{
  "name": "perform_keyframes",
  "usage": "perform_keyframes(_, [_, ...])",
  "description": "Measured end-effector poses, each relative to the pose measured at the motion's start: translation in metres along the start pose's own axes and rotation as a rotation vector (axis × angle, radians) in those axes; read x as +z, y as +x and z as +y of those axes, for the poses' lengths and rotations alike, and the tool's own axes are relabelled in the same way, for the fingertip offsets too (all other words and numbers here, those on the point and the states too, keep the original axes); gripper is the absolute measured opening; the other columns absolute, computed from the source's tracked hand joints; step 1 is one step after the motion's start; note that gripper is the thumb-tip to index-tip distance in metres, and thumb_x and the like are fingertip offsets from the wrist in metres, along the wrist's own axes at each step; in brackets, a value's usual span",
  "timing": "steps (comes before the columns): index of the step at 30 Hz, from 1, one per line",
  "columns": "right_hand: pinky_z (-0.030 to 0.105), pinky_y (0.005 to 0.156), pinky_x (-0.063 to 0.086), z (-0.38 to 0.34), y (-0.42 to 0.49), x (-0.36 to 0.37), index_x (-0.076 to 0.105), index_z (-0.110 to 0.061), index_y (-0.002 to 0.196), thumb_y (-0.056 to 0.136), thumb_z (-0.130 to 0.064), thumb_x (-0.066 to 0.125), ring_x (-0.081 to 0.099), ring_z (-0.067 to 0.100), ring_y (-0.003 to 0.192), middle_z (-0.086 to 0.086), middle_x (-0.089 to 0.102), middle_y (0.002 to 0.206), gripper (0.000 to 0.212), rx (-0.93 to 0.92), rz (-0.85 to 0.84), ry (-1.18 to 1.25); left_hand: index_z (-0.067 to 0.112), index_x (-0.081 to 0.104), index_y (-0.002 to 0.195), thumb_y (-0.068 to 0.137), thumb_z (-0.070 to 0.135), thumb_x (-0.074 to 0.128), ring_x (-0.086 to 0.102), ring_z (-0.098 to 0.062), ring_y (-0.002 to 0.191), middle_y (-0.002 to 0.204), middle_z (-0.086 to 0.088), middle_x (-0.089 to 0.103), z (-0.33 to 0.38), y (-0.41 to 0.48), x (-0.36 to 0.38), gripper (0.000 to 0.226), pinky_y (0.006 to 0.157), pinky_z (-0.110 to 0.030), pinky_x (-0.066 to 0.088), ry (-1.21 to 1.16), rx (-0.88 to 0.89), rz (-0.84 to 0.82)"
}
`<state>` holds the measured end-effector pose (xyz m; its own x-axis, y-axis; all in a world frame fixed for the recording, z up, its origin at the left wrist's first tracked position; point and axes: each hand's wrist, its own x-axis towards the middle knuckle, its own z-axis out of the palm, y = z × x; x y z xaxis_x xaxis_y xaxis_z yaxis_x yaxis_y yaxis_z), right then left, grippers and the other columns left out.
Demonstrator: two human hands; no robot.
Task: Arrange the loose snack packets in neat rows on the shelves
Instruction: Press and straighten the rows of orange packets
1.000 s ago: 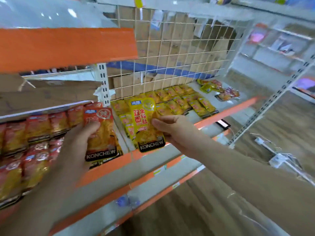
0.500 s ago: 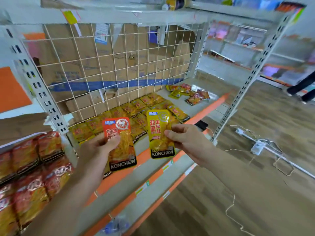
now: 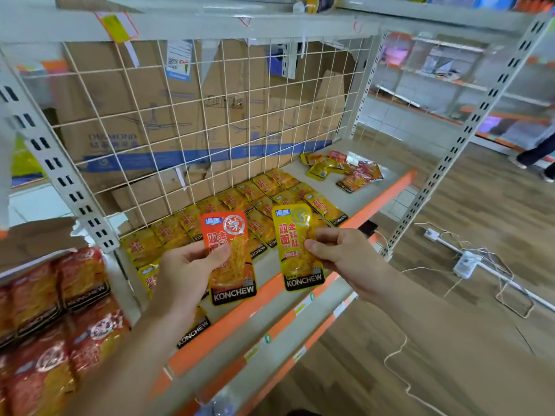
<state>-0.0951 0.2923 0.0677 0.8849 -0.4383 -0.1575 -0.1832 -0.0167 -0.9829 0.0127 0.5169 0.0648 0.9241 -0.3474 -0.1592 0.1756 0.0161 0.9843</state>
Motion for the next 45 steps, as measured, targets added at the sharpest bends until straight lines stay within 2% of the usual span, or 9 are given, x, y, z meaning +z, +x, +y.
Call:
perform_keyframes(5, [0.015, 0.063, 0.05, 0.01, 0.026, -0.006, 0.069, -0.02, 0.076, 0.093, -0.002, 0.063, 0.058, -0.002, 0.058, -0.016, 0.063, 0.059, 0.026, 0.003, -0.043, -0.082, 0.024, 0.078, 0.078, 0.088, 0.007, 0.072, 0.074, -0.02, 0.078, 0.083, -0.001, 0.078, -0.015, 0.012, 0.019, 0.021, 0.073, -0.033, 0.056, 0.024, -0.002, 0.08])
perform_keyframes(9, [0.033, 0.073, 0.053, 0.013, 0.06, -0.023, 0.074, -0.021, 0.073, 0.09, -0.011, 0.07, 0.058, 0.014, 0.071, -0.007, 0.065, 0.068, 0.02, -0.011, -0.025, -0.158, 0.016, 0.075, 0.084, 0.089, 0.003, 0.069, 0.07, -0.004, 0.064, 0.08, 0.002, 0.076, -0.021, 0.027, 0.043, 0.015, 0.053, -0.015, 0.051, -0.021, -0.025, 0.16])
perform_keyframes(12, [0.043, 0.08, 0.056, 0.013, 0.086, -0.041, 0.072, -0.024, 0.075, 0.089, -0.013, 0.072, 0.059, 0.012, 0.071, -0.009, 0.066, 0.068, 0.018, -0.039, -0.015, -0.252, 0.021, 0.076, 0.088, 0.09, 0.008, 0.07, 0.071, -0.002, 0.067, 0.08, 0.006, 0.077, -0.026, 0.038, 0.06, 0.014, 0.06, -0.018, 0.05, -0.007, -0.034, 0.231])
perform_keyframes(15, [0.034, 0.079, 0.055, 0.012, 0.11, -0.059, 0.069, -0.031, 0.074, 0.088, -0.009, 0.071, 0.063, 0.002, 0.068, -0.018, 0.068, 0.065, 0.026, -0.09, -0.04, -0.357, 0.022, 0.075, 0.086, 0.09, 0.009, 0.07, 0.07, -0.002, 0.068, 0.079, 0.008, 0.077, -0.033, 0.047, 0.079, 0.014, 0.063, -0.019, 0.05, -0.03, -0.065, 0.317])
perform_keyframes(20, [0.029, 0.078, 0.049, 0.027, 0.155, -0.077, 0.072, -0.014, 0.092, 0.087, -0.013, 0.072, 0.065, 0.013, 0.082, -0.003, 0.069, 0.082, 0.005, -0.181, -0.112, -0.589, 0.019, 0.076, 0.089, 0.089, 0.014, 0.072, 0.073, -0.013, 0.075, 0.085, 0.002, 0.078, -0.048, 0.061, 0.107, 0.006, 0.077, -0.034, 0.054, -0.025, -0.092, 0.448])
perform_keyframes(26, [0.033, 0.075, 0.05, 0.052, 0.177, -0.075, 0.068, -0.004, 0.106, 0.089, -0.014, 0.07, 0.063, 0.026, 0.081, 0.012, 0.069, 0.09, 0.02, -0.18, -0.216, -0.659, 0.019, 0.075, 0.087, 0.089, 0.011, 0.072, 0.069, -0.005, 0.067, 0.075, 0.008, 0.076, -0.065, 0.071, 0.135, 0.009, 0.061, -0.018, 0.052, -0.017, -0.094, 0.512])
perform_keyframes(29, [0.013, 0.065, 0.043, 0.059, 0.18, -0.072, 0.056, -0.01, 0.133, 0.091, -0.013, 0.068, 0.058, 0.014, 0.074, 0.005, 0.062, 0.085, 0.044, -0.184, -0.267, -0.647, 0.02, 0.076, 0.085, 0.09, 0.011, 0.072, 0.071, -0.013, 0.073, 0.081, 0.003, 0.077, -0.073, 0.077, 0.144, 0.011, 0.068, -0.027, 0.055, 0.044, -0.146, 0.462])
perform_keyframes(33, [0.025, 0.072, 0.044, 0.064, 0.184, -0.068, 0.04, -0.021, 0.149, 0.095, -0.015, 0.063, 0.06, 0.018, 0.083, 0.003, 0.056, 0.089, 0.059, -0.248, -0.33, -0.711, 0.019, 0.076, 0.09, 0.091, 0.01, 0.071, 0.072, -0.025, 0.086, 0.086, -0.004, 0.078, -0.08, 0.081, 0.159, 0.01, 0.088, -0.047, 0.056, 0.07, -0.204, 0.429])
perform_keyframes(45, [0.04, 0.087, 0.047, 0.076, 0.198, -0.069, 0.055, -0.017, 0.131, 0.099, -0.03, 0.054, 0.051, 0.026, 0.114, 0.005, 0.057, 0.115, 0.035, -0.393, -0.409, -1.008, 0.031, 0.071, 0.089, 0.093, 0.017, 0.069, 0.071, -0.014, 0.094, 0.083, 0.017, 0.076, -0.092, 0.086, 0.164, 0.015, 0.088, -0.032, 0.052, 0.075, -0.237, 0.493])
